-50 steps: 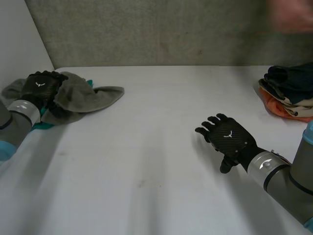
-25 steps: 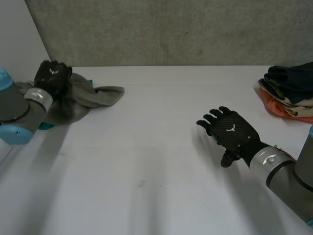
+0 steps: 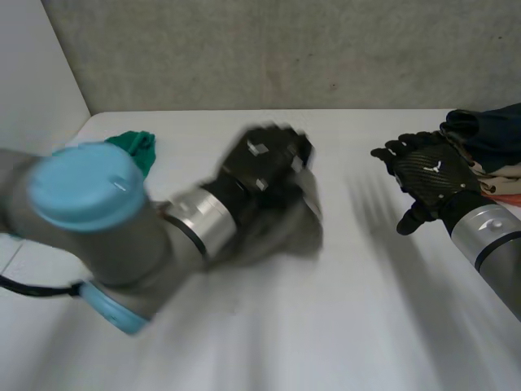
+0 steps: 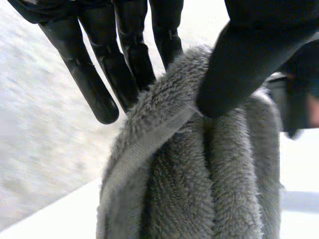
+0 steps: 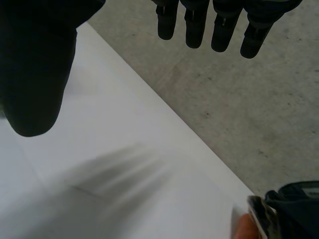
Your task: Fold the laundry.
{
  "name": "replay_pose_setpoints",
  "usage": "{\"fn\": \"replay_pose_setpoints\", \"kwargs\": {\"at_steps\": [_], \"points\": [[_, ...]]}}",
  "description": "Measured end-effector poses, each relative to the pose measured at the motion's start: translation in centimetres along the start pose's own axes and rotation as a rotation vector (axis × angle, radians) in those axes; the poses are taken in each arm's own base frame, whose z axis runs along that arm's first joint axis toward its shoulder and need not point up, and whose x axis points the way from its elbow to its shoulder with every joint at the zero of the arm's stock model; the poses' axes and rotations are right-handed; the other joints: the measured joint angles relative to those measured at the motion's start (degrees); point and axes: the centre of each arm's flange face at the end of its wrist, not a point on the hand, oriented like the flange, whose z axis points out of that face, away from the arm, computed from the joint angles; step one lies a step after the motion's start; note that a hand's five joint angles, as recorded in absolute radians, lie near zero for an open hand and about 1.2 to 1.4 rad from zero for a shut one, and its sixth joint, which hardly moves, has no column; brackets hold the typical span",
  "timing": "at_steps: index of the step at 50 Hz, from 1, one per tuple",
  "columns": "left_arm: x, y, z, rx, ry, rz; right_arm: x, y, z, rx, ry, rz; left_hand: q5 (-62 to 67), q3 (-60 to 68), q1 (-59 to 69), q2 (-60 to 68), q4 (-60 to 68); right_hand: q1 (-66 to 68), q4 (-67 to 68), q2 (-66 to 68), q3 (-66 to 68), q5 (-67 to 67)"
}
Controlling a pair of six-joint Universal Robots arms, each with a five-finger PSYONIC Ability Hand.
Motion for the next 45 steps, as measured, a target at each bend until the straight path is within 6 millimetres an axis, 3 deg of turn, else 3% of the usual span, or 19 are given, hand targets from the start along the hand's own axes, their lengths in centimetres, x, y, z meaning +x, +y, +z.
{"fn": "replay_pose_setpoints", "kwargs": {"at_steps": [3, 6, 8, 14, 16, 20, 24, 28, 36, 38, 45], "points": [[2.7, 2.8, 0.2, -0.065, 0.057, -0.030, 0.5, 0.1, 0.1, -0.007, 0.022, 0.004, -22.30, -25.33, -25.52, -25.70, -24.94, 0.00, 0.00, 0.00, 0.00, 0.00], [4.2, 4.7, 0.4, -0.109, 0.075, -0.037, 1.0, 0.2, 0.2, -0.015, 0.043, 0.008, -37.04, -39.26, -38.25, -39.98, -40.48, 0.00, 0.00, 0.00, 0.00, 0.00], [4.4, 4.9, 0.4, -0.116, 0.069, -0.036, 1.1, 0.2, 0.3, -0.018, 0.046, 0.010, -40.71, -42.77, -40.45, -43.14, -44.24, 0.00, 0.00, 0.00, 0.00, 0.00], [2.3, 2.3, -0.6, -0.096, -0.029, -0.018, 1.0, 0.2, 0.1, -0.044, 0.030, 0.021, -46.86, -48.78, -45.10, -49.11, -49.99, 0.00, 0.00, 0.00, 0.00, 0.00], [0.4, 0.0, -1.9, -0.070, -0.096, 0.001, 0.9, 0.1, -0.2, -0.080, 0.008, 0.035, -46.86, -48.78, -45.10, -49.13, -49.99, 0.00, 0.00, 0.00, 0.00, 0.00], [-1.9, -2.3, -4.2, -0.040, -0.181, 0.050, 0.6, 0.0, -1.0, -0.173, -0.044, 0.071, -46.86, -48.78, -45.10, -49.13, -49.99, 0.00, 0.00, 0.00, 0.00, 0.00], [-3.7, -2.5, -5.7, -0.053, -0.240, 0.108, 0.1, -0.1, -2.1, -0.270, -0.098, 0.110, -46.84, -48.78, -45.10, -49.13, -49.99, 0.00, 0.00, 0.00, 0.00, 0.00], [-5.3, -0.7, -6.5, -0.128, -0.280, 0.184, -0.5, 0.0, -3.0, -0.347, -0.143, 0.141, -46.60, -48.75, -45.10, -49.09, -49.88, 0.00, 0.00, 0.00, 0.00, 0.00], [-6.9, 5.4, -6.7, -0.336, -0.271, 0.294, -2.0, 1.1, -3.7, -0.367, -0.172, 0.158, -42.64, -46.07, -43.50, -46.33, -46.73, 0.00, 0.00, 0.00, 0.00, 0.00], [-7.2, 7.2, -6.5, -0.386, -0.256, 0.306, -2.8, 1.4, -3.8, -0.358, -0.180, 0.158, -38.26, -41.66, -38.12, -42.05, -42.25, 0.00, 0.00, 0.00, 0.00, 0.00], [-7.8, 9.6, -5.3, -0.419, -0.219, 0.302, -4.3, 2.1, -4.4, -0.358, -0.204, 0.161, -35.33, -38.46, -35.13, -38.78, -38.96, 0.00, 0.00, 0.00, 0.00, 0.00]]}}
